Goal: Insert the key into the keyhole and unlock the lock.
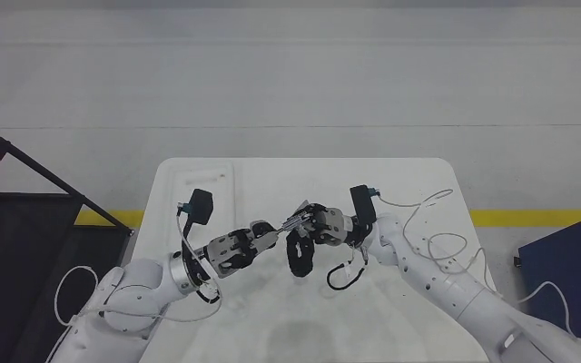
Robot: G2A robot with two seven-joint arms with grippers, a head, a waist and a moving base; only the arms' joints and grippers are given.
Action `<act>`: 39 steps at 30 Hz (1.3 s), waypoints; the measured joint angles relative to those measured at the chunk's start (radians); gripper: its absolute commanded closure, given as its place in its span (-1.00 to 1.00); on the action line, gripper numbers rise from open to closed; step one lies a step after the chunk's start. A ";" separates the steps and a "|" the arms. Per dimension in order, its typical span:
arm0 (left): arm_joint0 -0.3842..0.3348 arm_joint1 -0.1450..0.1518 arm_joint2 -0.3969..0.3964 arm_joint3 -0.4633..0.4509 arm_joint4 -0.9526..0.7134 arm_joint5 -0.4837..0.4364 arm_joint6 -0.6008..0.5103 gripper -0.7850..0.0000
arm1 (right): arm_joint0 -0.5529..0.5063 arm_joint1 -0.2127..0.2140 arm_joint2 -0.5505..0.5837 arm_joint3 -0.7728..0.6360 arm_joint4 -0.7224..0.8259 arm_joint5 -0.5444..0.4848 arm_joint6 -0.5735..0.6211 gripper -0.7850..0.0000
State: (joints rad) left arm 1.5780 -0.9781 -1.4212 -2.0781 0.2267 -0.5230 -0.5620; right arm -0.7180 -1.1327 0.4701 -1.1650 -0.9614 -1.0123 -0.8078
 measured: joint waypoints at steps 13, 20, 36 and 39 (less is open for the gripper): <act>-0.029 -0.009 0.037 -0.046 0.447 -0.070 0.173 1.00 | -0.015 0.010 0.017 -0.008 0.001 0.000 0.000 1.00; -0.050 -0.018 0.094 -0.043 0.541 -0.059 0.234 1.00 | -0.034 0.017 0.034 -0.014 0.008 0.000 0.000 1.00; -0.065 -0.023 0.109 -0.037 0.660 -0.019 0.262 -1.00 | -0.063 0.033 0.061 -0.036 0.001 0.000 0.000 1.00; -0.060 -0.023 0.106 -0.034 0.675 -0.018 0.272 -1.00 | -0.070 0.035 0.064 -0.034 0.001 0.000 0.000 1.00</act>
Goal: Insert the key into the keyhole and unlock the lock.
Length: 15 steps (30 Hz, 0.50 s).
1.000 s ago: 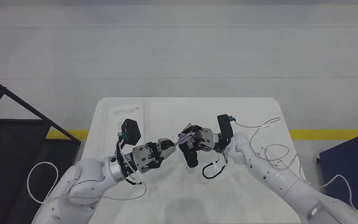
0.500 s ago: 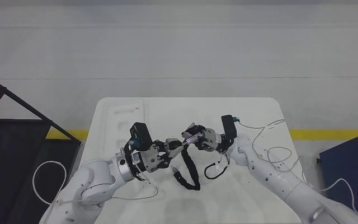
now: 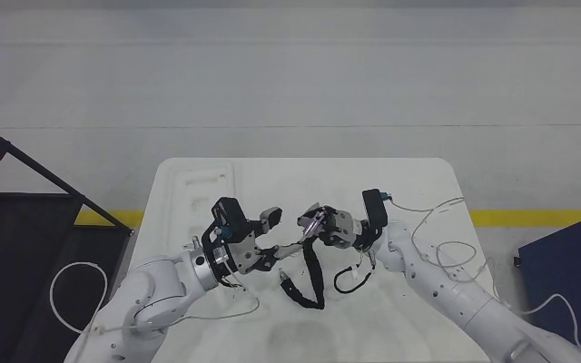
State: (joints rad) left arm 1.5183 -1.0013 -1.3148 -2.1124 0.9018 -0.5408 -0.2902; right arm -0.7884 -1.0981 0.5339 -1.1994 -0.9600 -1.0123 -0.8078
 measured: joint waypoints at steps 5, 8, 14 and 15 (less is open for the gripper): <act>0.026 0.001 -0.026 0.009 -0.042 0.011 0.012 -1.00 | -0.021 0.004 0.012 0.012 0.005 0.000 0.000 1.00; 0.048 0.002 -0.059 0.012 -0.109 0.020 0.016 -1.00 | -0.032 0.007 0.025 0.036 -0.002 0.000 0.000 1.00; 0.097 0.008 -0.166 0.000 -0.243 0.036 0.031 -1.00 | -0.021 0.010 0.066 0.114 -0.050 0.000 0.000 1.00; 0.105 0.008 -0.185 0.000 -0.265 0.038 0.037 -1.00 | -0.015 0.010 0.074 0.125 -0.057 0.000 0.001 1.00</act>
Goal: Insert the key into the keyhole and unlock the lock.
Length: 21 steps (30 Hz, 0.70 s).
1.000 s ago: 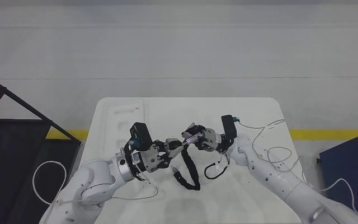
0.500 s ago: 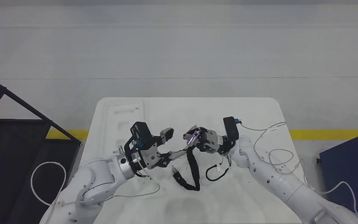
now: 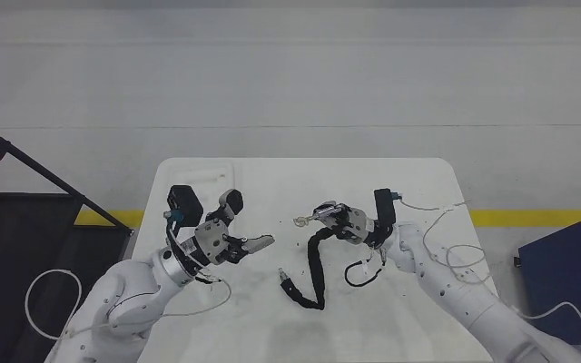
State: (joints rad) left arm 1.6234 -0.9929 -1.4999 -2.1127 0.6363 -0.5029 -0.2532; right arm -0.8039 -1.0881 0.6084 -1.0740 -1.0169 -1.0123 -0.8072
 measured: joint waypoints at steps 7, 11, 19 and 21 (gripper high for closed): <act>0.071 0.002 -0.137 -0.005 -0.251 0.002 0.029 -1.00 | 0.059 -0.009 0.045 0.095 -0.054 0.050 0.114 1.00; 0.106 0.001 -0.191 -0.007 -0.391 0.004 0.031 -1.00 | 0.091 -0.038 0.035 0.151 0.031 0.080 0.235 1.00; 0.111 0.000 -0.195 -0.007 -0.408 0.004 0.031 -1.00 | 0.153 -0.124 -0.016 0.289 0.214 0.207 0.501 1.00; 0.111 0.000 -0.195 -0.007 -0.409 0.004 0.031 -1.00 | 0.162 -0.149 -0.028 0.333 0.268 0.243 0.568 1.00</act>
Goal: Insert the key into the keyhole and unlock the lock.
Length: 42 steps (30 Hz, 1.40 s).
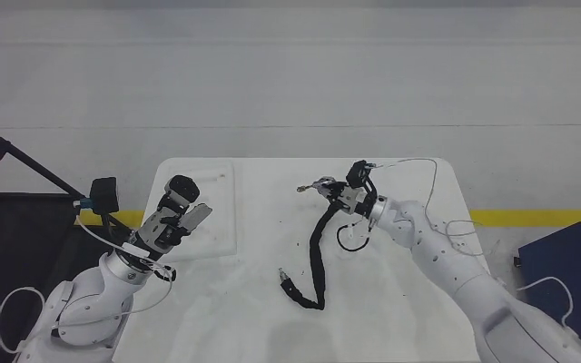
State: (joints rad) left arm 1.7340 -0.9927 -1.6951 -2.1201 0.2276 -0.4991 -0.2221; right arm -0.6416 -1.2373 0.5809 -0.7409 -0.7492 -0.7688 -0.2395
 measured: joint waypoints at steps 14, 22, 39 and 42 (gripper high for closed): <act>0.000 0.000 0.000 0.000 0.000 0.000 0.000 -1.00 | 0.045 -0.117 -0.067 0.223 0.016 0.057 0.156 1.00; 0.000 0.000 0.000 0.000 0.000 0.000 0.000 -1.00 | 0.058 -0.151 -0.076 0.285 -0.032 0.062 0.126 -1.00; 0.000 0.000 0.000 0.000 0.000 0.000 0.000 -1.00 | 0.068 -0.142 -0.020 0.309 -0.112 0.049 -0.084 -1.00; 0.000 0.000 0.000 0.000 0.000 0.000 0.000 -1.00 | 0.068 -0.121 0.003 0.279 -0.145 0.055 -0.146 -1.00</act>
State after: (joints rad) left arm 1.7340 -0.9927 -1.6951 -2.1201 0.2275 -0.4991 -0.2221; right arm -0.5735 -1.3588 0.5835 -0.4619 -0.8944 -0.7137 -0.3857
